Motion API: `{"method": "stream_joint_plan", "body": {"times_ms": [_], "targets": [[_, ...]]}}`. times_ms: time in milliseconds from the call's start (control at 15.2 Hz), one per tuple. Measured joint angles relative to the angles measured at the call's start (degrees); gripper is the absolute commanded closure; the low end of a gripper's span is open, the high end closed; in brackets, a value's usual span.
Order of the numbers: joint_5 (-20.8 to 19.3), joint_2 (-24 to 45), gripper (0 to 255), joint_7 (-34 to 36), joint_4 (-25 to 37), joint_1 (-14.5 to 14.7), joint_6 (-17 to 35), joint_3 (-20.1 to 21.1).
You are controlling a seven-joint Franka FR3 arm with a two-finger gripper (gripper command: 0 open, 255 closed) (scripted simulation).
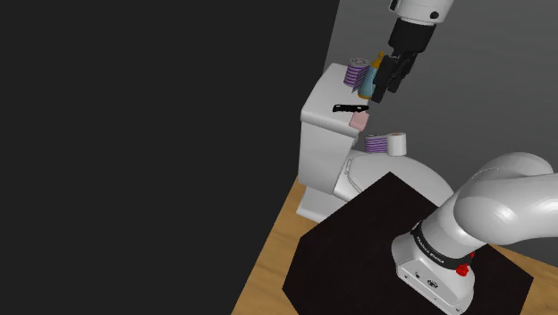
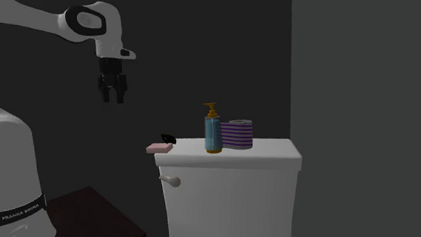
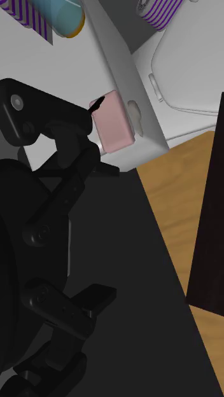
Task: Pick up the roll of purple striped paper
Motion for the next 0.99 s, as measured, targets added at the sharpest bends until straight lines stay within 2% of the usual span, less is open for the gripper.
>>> {"method": "stream_joint_plan", "body": {"times_ms": [264,990], "targets": [[-1.0,3.5,0,-0.6,1.4,-1.0,2.1,-1.2],[-4.2,23.7,0,-3.7,12.8,-5.5,11.6,-7.5]]}}
